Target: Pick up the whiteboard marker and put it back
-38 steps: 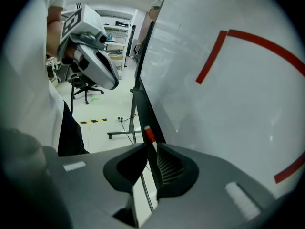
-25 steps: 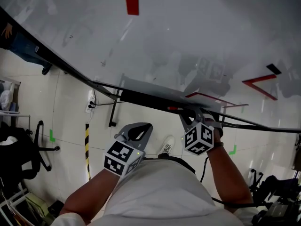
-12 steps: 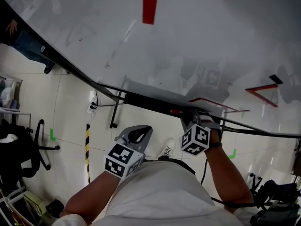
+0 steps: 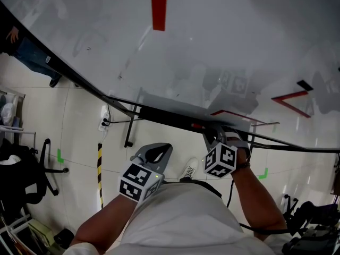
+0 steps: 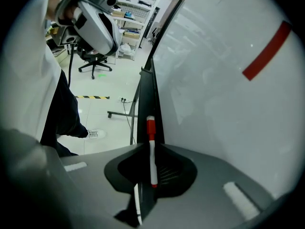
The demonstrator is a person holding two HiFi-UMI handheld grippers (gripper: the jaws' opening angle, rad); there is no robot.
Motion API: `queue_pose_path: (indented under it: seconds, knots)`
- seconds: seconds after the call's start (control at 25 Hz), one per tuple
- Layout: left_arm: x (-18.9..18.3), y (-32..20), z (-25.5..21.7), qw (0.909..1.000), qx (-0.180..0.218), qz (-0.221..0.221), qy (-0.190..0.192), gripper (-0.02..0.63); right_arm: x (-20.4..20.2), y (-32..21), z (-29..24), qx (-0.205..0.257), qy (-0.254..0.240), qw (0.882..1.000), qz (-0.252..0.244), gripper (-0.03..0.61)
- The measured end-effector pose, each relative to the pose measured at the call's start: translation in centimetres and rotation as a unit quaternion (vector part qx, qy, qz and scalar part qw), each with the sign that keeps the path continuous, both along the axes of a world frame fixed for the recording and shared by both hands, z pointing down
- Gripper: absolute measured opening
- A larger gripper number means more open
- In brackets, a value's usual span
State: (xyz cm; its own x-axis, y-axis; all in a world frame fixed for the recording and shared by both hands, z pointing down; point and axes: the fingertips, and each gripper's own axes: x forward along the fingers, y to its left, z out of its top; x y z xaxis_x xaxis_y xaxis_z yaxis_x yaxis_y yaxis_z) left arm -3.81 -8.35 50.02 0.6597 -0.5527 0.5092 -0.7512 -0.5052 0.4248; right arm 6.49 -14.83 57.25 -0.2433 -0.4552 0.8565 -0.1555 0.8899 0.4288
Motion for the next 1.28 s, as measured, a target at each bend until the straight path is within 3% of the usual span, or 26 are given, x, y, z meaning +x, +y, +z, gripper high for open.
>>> queue_pose_path:
  seconds: [0.24, 0.36, 0.44, 0.56, 0.64, 0.76, 1.08, 1.28]
  knots:
    - [0.6, 0.1, -0.3, 1.0, 0.006, 0.005, 0.0, 0.017, 0.3, 1.1, -1.6, 0.008, -0.018, 1.0, 0.012, 0.038]
    - [1.2, 0.1, -0.8, 0.9999, 0.013, 0.01, 0.001, 0.017, 0.5, 2.0, -3.3, -0.012, -0.081, 0.995, 0.057, 0.038]
    - [1.6, 0.0, -1.3, 0.9997, 0.019, 0.015, 0.001, 0.017, 0.8, 2.6, -4.6, -0.056, -0.163, 0.978, 0.116, 0.038]
    - [2.4, 0.0, -1.8, 0.9993, 0.028, 0.025, 0.0, 0.017, 1.7, 3.1, -6.2, -0.114, -0.286, 0.93, 0.202, 0.038]
    - [2.9, 0.1, -2.0, 0.999, 0.031, 0.033, -0.001, 0.017, 2.8, 3.3, -7.2, -0.126, -0.34, 0.901, 0.239, 0.038]
    - [3.7, 0.2, -2.4, 0.9983, 0.037, 0.045, -0.004, 0.017, 3.9, 3.8, -8.8, -0.128, -0.389, 0.872, 0.27, 0.038]
    - [5.8, -0.3, -4.5, 0.9953, 0.073, 0.064, 0.002, 0.016, 5.4, 6.2, -13.3, -0.125, -0.481, 0.814, 0.301, 0.038]
    - [6.1, -0.2, -5.2, 0.9941, 0.084, 0.068, 0.008, 0.016, 5.5, 7.8, -15.0, -0.111, -0.5, 0.804, 0.301, 0.038]
